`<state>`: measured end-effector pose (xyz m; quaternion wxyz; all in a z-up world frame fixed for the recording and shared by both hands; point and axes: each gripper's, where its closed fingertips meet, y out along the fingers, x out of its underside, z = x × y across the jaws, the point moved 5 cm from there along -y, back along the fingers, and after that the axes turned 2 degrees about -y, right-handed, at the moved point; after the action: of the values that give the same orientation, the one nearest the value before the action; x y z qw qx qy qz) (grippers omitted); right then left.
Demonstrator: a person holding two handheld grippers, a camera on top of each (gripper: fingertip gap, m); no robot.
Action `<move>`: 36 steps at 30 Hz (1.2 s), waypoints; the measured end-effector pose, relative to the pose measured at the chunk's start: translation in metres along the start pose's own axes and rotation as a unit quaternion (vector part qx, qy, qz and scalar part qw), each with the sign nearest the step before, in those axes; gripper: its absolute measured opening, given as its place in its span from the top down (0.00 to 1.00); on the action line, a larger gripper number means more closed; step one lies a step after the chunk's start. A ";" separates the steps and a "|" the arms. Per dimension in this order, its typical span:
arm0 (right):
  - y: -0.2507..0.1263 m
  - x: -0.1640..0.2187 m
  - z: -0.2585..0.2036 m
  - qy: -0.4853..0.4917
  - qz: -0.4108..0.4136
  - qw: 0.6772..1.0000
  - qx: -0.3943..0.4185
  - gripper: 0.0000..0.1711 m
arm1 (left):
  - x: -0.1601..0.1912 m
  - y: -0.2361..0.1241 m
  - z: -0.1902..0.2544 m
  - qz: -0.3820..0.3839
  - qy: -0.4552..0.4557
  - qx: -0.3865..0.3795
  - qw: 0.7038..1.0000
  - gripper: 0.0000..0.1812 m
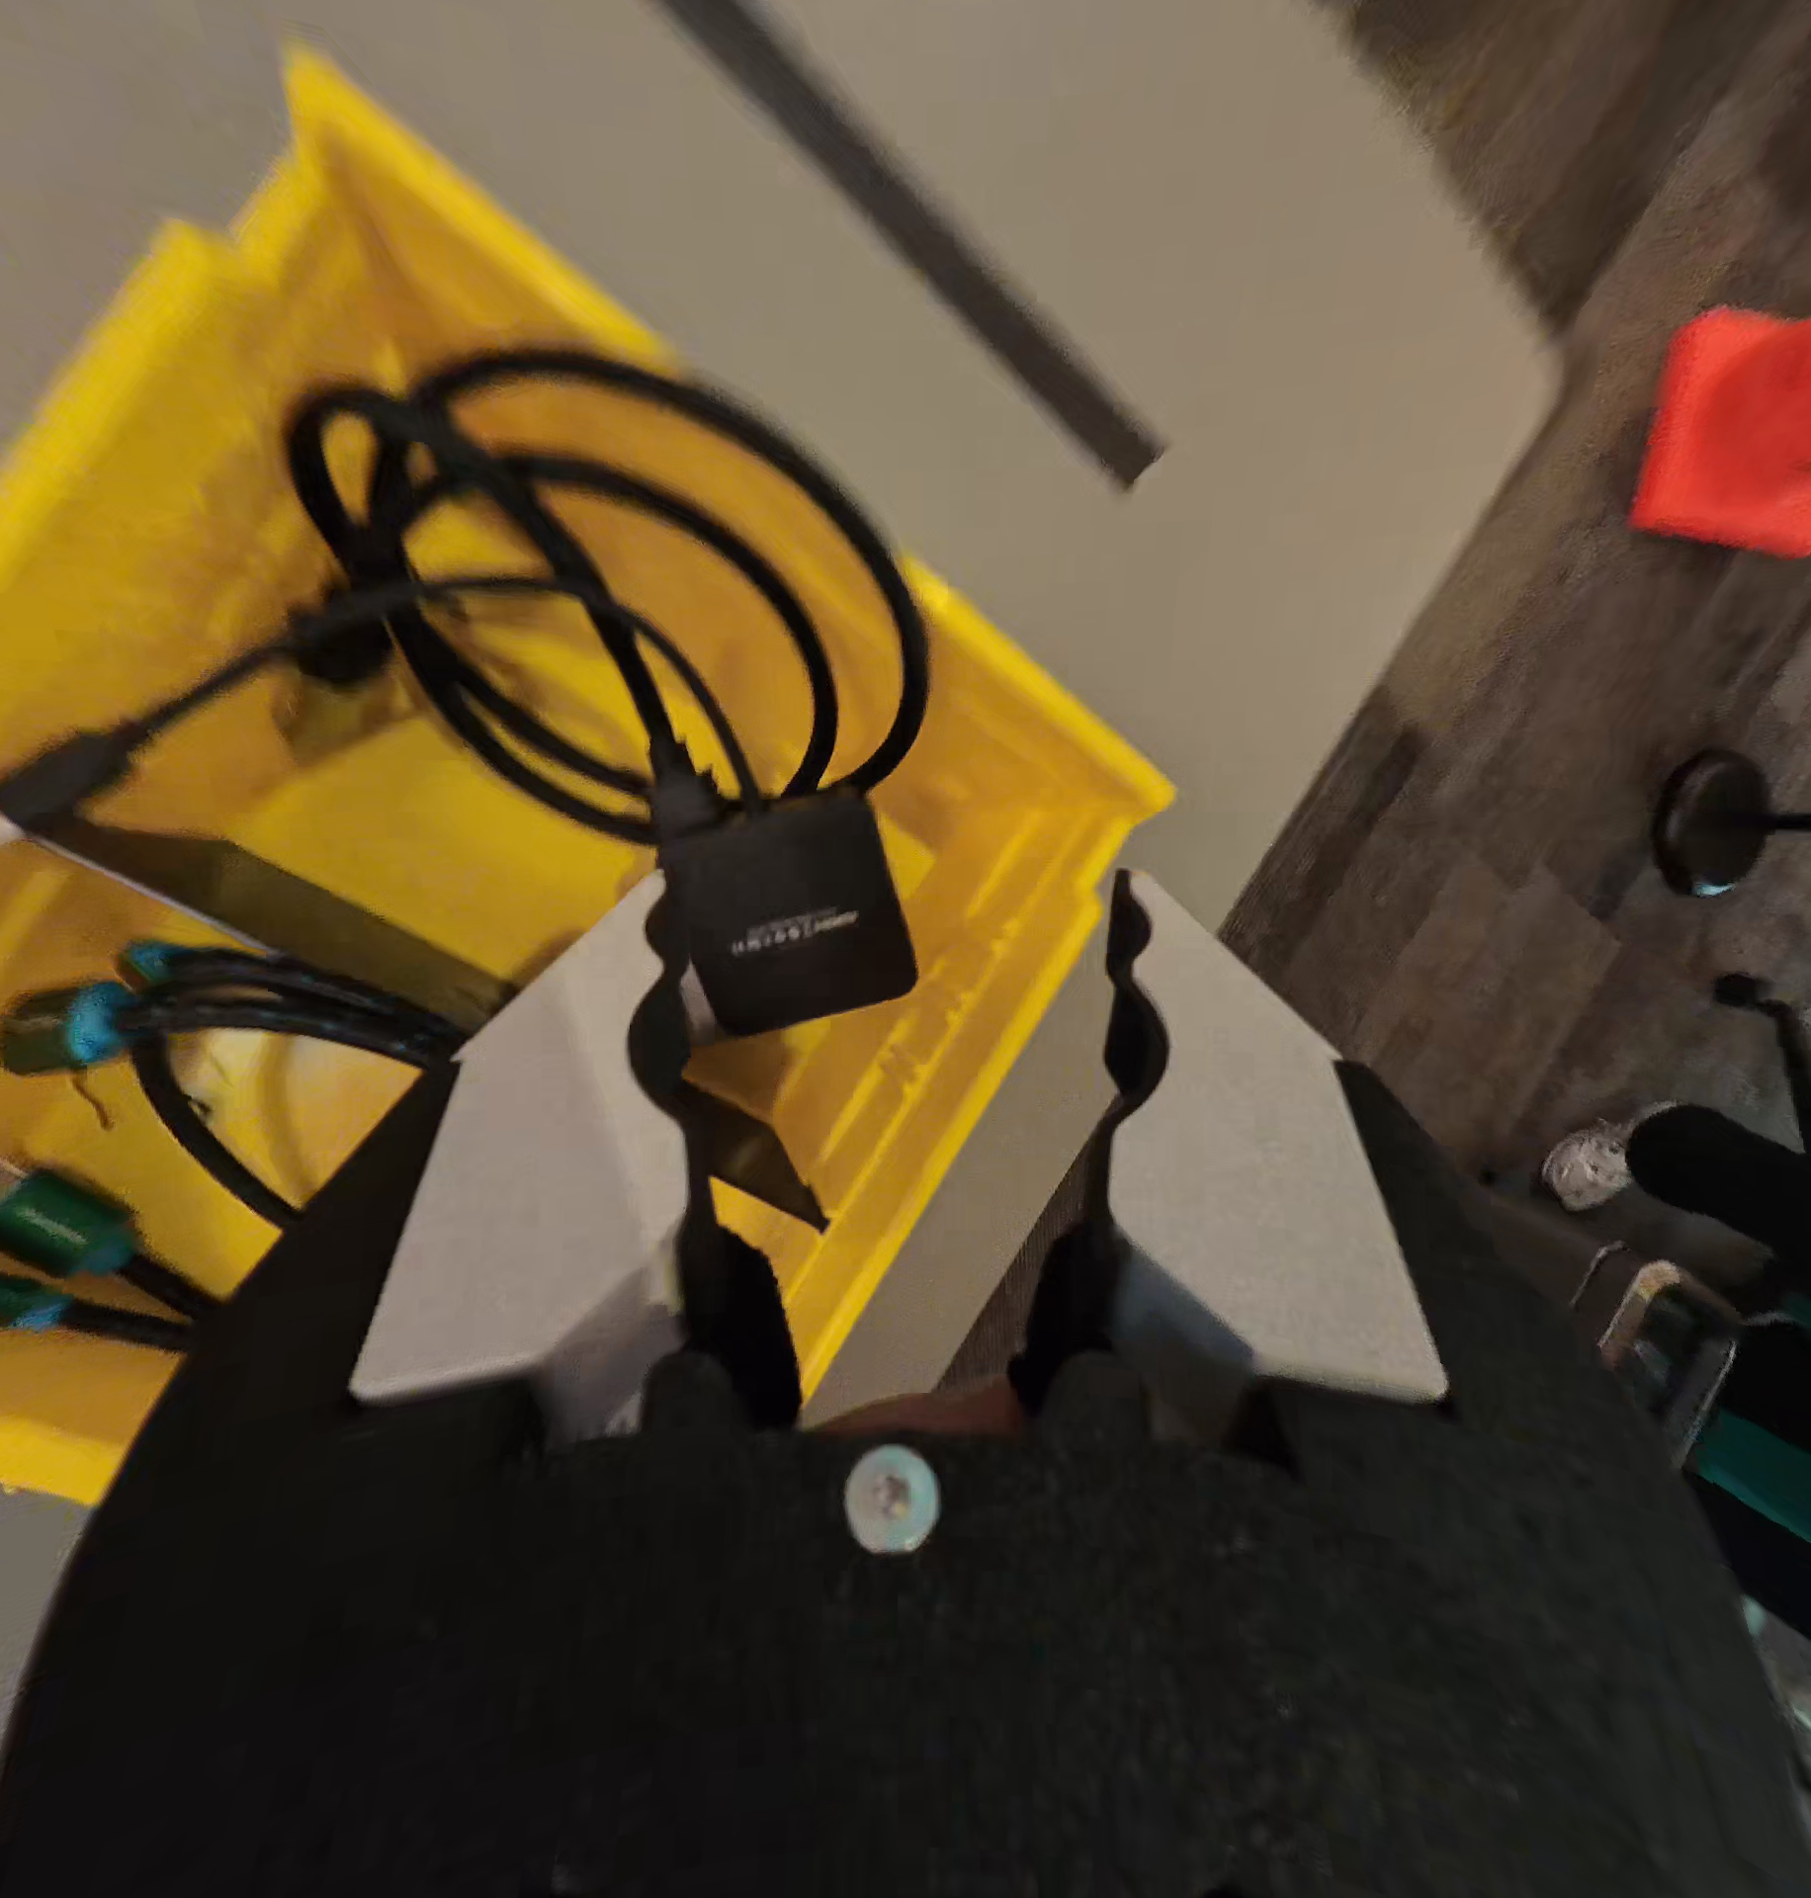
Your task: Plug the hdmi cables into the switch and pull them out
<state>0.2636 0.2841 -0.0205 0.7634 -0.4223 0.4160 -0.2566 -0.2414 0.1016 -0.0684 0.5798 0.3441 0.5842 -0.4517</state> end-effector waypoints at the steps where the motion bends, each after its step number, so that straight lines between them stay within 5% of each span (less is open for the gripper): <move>1: -0.019 -0.008 0.000 0.011 0.046 0.999 0.013 0.53 | -0.005 -0.004 -0.007 0.010 0.000 -0.017 1.000 0.72; 5: -0.099 -0.024 -0.028 0.030 0.217 0.972 0.086 0.55 | -0.036 -0.041 -0.037 0.077 -0.014 -0.113 0.990 0.75; 11: -0.162 0.024 -0.124 0.103 0.379 0.910 0.133 0.65 | -0.035 -0.113 -0.063 -0.013 -0.038 -0.258 0.965 0.77; 18: -0.099 0.111 -0.200 0.268 0.345 0.894 0.101 0.69 | 0.011 -0.183 -0.071 -0.008 -0.095 -0.350 0.932 0.83; 23: -0.078 0.142 -0.202 0.319 0.382 0.858 0.129 0.71 | 0.035 -0.200 -0.107 -0.045 -0.156 -0.357 0.920 0.80; 26: -0.065 0.143 -0.195 0.331 0.369 0.862 0.109 0.71 | 0.028 -0.201 -0.116 0.010 -0.188 -0.334 0.924 0.81; 36: -0.049 0.134 -0.185 0.316 0.356 0.871 0.121 0.71 | 0.034 -0.198 -0.117 -0.020 -0.170 -0.350 0.921 0.82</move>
<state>0.1739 0.0799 -0.0894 0.6757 -0.0469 0.7231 -0.1359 -0.4710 0.1354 -0.0856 0.7443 0.0257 0.6048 -0.2821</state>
